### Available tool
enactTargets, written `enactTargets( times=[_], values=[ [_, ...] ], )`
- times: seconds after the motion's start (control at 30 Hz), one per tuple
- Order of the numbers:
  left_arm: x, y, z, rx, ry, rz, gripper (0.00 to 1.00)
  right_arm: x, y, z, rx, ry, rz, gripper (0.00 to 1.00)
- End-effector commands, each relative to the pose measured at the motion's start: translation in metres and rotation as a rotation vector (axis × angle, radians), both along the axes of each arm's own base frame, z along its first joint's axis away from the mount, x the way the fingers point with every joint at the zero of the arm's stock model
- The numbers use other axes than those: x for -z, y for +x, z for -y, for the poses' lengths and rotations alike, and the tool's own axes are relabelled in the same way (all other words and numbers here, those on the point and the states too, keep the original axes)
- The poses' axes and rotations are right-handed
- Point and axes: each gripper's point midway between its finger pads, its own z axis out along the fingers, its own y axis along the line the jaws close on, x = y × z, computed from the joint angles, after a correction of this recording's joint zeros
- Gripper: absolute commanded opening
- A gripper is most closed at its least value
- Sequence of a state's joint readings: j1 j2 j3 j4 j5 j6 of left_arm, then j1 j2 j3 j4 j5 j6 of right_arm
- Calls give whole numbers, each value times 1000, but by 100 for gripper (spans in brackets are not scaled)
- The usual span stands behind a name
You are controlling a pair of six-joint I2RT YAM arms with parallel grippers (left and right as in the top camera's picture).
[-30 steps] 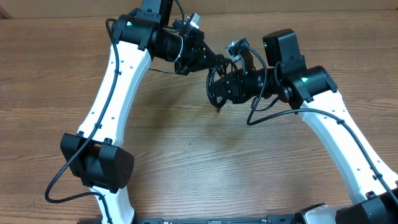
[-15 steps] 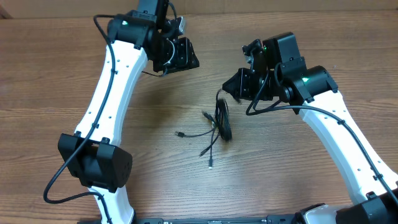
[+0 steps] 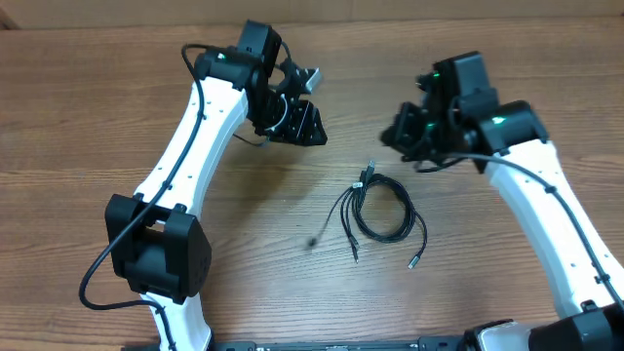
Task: Untangle cables
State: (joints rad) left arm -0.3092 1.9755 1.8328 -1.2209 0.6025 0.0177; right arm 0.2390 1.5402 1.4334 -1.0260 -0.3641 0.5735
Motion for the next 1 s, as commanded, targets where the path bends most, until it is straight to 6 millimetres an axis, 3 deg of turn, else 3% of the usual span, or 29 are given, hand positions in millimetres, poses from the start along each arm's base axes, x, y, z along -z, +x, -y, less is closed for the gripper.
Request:
enactTargets(
  times=[0.0, 0.07, 0.1, 0.17, 0.3, 0.43, 0.6, 0.77, 0.97],
  values=[
    [-1, -9, 16, 66, -24, 33, 43, -4, 10, 64, 141, -83, 21, 4],
    [-3, -11, 28, 94, -31, 57, 43, -1, 10, 94, 202, -95, 1, 7],
    [-2, -12, 35, 101, -28, 67, 44, 0, 10, 110, 231, -103, -7, 15],
    [4, -12, 41, 42, 40, 60, 45, 2, 8, 132, 272, -114, -19, 22],
    [20, -17, 42, -127, 237, 38, 44, 3, 5, 160, 329, -124, -30, 35],
    [34, -36, 55, -193, 328, 16, 41, 4, 4, 165, 310, -146, -20, 47],
    [69, -54, 48, -380, 477, -12, 36, 5, 1, 165, 307, -147, -30, 49],
    [101, -64, 71, -401, 398, -36, 35, 6, 0, 165, 305, -147, -40, 49],
    [123, -66, 78, -473, 360, -45, 29, 7, -3, 164, 301, -148, -52, 49]
  ],
)
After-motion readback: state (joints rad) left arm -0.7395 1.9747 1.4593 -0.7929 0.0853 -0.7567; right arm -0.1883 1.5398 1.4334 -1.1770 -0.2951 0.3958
